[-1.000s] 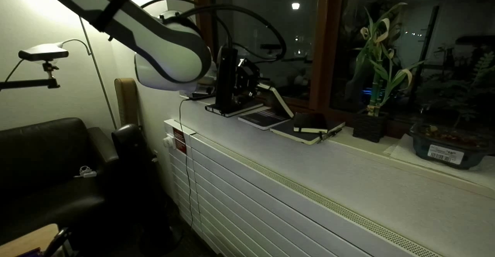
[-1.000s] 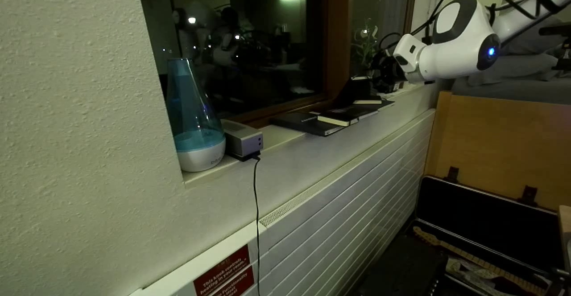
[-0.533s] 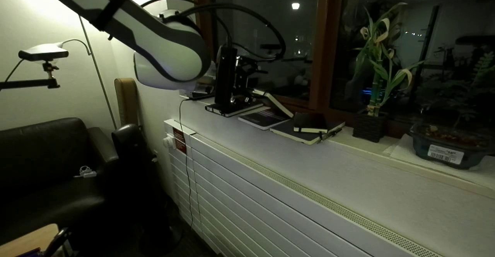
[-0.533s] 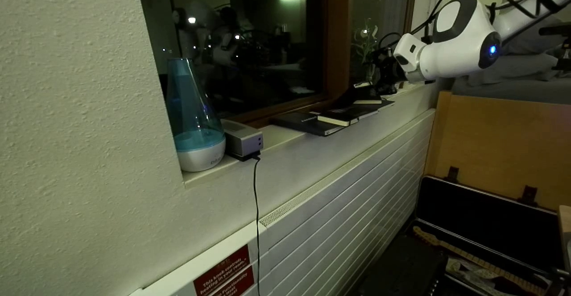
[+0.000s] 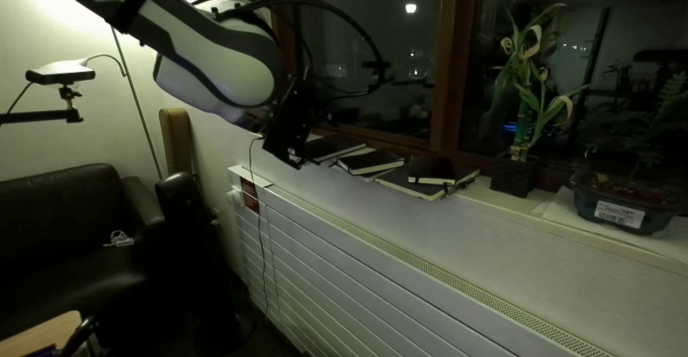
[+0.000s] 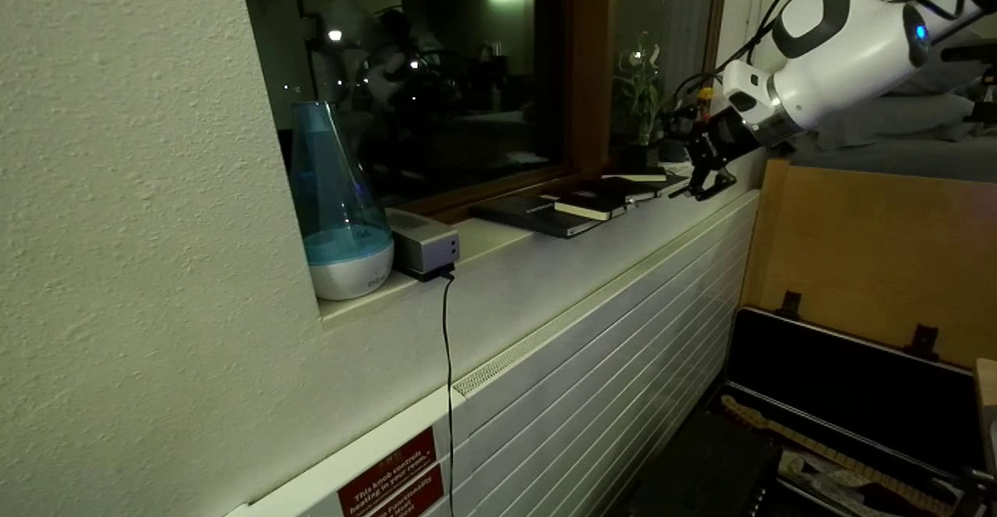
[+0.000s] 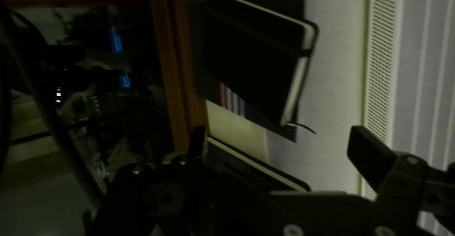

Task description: Place the book on the left on top of the second book from the right.

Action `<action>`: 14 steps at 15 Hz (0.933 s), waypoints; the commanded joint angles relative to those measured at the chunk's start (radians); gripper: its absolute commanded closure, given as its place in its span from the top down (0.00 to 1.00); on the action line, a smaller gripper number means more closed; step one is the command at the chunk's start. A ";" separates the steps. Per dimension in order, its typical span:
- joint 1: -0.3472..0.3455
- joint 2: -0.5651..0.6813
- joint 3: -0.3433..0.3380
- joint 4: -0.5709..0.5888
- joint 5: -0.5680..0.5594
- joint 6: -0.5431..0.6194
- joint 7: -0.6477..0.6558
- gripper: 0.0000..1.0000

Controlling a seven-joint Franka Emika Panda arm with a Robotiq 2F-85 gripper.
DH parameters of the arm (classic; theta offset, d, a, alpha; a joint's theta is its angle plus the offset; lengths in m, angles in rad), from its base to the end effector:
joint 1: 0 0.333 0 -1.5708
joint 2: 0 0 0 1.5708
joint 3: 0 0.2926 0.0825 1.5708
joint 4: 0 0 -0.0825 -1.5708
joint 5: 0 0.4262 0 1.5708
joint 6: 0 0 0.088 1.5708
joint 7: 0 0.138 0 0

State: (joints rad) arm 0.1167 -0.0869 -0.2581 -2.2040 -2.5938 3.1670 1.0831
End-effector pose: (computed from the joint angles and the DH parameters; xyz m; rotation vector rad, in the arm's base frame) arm 0.5406 -0.0285 0.3430 1.7704 1.4397 0.8750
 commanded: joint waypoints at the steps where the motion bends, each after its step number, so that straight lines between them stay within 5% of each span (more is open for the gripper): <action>1: -0.037 -0.044 0.009 -0.047 0.038 0.216 -0.021 1.00; 5: -0.093 -0.027 0.072 -0.076 -0.014 0.332 0.219 1.00; 14: -0.128 -0.077 0.303 -0.204 -0.003 0.295 0.857 1.00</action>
State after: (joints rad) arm 0.0277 -0.1026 -0.0391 -2.3699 -2.5892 3.4619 1.7441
